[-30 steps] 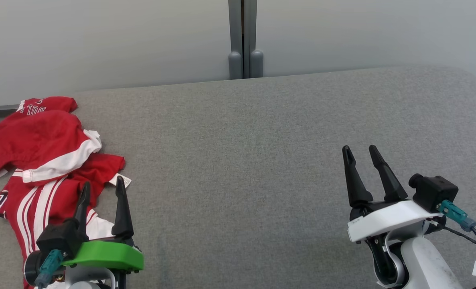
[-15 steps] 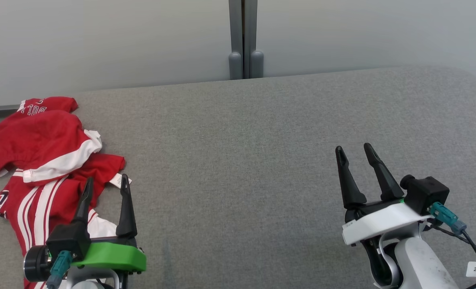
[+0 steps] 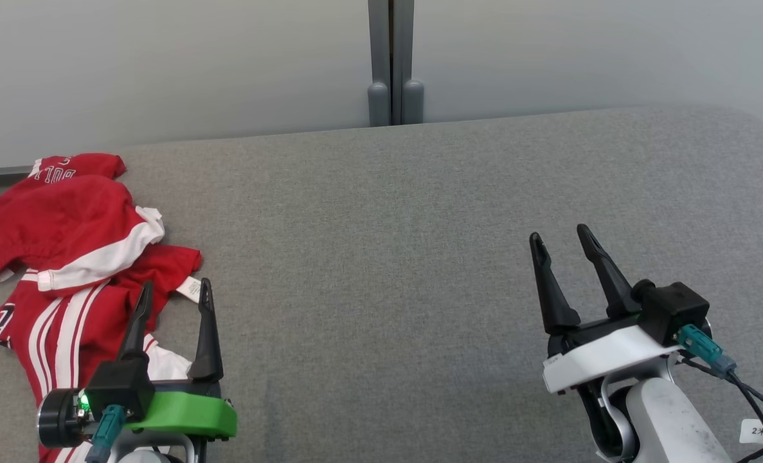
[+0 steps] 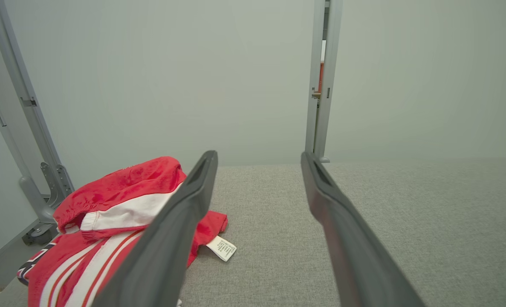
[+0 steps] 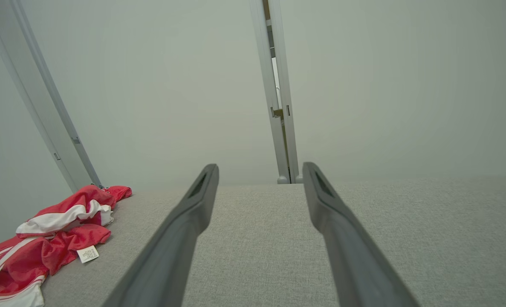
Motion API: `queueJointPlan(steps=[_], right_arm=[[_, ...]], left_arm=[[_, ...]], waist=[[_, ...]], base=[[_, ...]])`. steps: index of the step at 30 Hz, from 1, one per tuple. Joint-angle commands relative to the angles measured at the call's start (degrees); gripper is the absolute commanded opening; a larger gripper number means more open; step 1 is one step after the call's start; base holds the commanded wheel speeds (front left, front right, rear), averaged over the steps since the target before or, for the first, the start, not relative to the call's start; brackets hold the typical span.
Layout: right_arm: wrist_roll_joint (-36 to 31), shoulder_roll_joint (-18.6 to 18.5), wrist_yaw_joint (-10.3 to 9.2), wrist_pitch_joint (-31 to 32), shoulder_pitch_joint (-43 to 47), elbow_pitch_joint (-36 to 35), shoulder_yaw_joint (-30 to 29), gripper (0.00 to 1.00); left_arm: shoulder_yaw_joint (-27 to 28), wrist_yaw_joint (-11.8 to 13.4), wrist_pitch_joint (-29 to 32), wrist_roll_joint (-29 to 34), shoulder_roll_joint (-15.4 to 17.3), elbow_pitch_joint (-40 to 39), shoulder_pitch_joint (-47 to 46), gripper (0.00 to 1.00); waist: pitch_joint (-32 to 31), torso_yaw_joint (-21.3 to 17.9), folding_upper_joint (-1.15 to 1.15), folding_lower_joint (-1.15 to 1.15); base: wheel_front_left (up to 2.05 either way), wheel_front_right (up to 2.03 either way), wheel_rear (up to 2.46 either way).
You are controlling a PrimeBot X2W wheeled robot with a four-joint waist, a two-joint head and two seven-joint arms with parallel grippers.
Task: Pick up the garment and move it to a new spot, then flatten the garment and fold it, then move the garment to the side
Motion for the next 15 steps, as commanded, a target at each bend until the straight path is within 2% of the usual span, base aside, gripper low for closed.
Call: queueJointPlan(steps=[1,15], right_arm=[[-0.1,-0.1,0.0,-0.3,-0.5,0.1,-0.1,1.0],[0.0,0.0,0.0,-0.2,-0.3,0.1,-0.2,1.0]], left_arm=[[0.1,0.0,-0.2,0.2,0.4,-0.2,0.8,1.0],[0.4,0.2,-0.1,-0.6,0.4,0.2,0.7,1.0]], waist=[[0.0,0.0,0.0,0.0],[0.2,0.0,0.0,0.0]], base=[[0.0,0.0,0.0],[0.0,0.0,0.0]])
